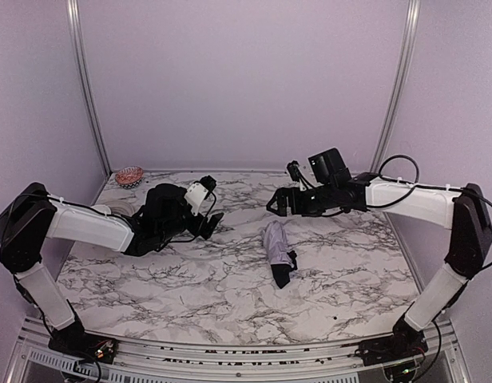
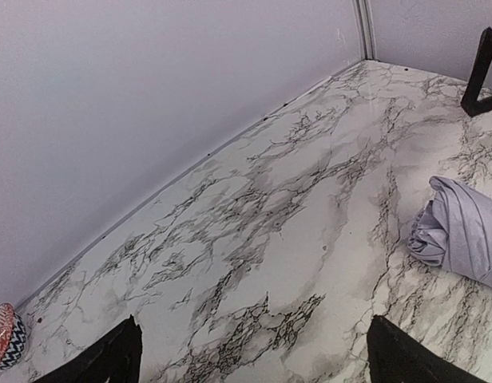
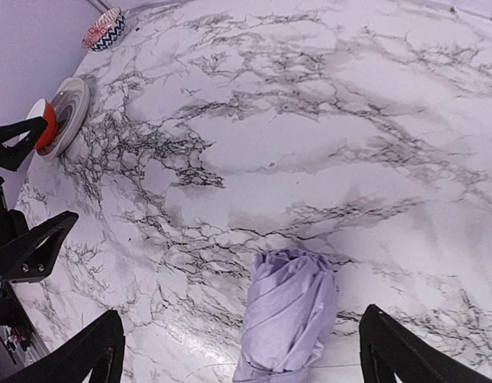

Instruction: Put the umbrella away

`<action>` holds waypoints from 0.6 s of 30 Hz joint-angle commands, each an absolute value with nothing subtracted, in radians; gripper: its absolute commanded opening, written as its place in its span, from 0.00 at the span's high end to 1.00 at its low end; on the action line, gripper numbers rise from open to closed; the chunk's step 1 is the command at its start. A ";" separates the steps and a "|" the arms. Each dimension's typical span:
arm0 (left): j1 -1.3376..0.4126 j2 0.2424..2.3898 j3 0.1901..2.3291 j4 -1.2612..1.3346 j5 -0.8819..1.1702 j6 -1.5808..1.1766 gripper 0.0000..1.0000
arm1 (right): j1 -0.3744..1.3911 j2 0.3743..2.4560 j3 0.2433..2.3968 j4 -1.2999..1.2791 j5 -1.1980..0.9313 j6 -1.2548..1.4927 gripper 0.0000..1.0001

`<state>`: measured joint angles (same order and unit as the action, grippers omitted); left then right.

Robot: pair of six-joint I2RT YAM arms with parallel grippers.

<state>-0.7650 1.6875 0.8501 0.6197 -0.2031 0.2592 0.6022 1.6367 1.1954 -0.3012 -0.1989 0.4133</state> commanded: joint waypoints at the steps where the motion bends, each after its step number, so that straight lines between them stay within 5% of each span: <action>1: -0.762 1.687 0.859 0.595 -0.213 0.271 0.01 | 0.524 1.579 1.158 -0.405 -0.146 0.313 0.05; 6: -0.766 1.702 0.877 0.555 -0.160 0.255 0.01 | 0.512 1.618 1.105 -0.406 -0.263 0.280 0.36; 18: -0.792 1.732 0.921 0.495 -0.147 0.283 0.01 | 0.547 1.713 1.049 -0.338 -0.449 0.245 0.42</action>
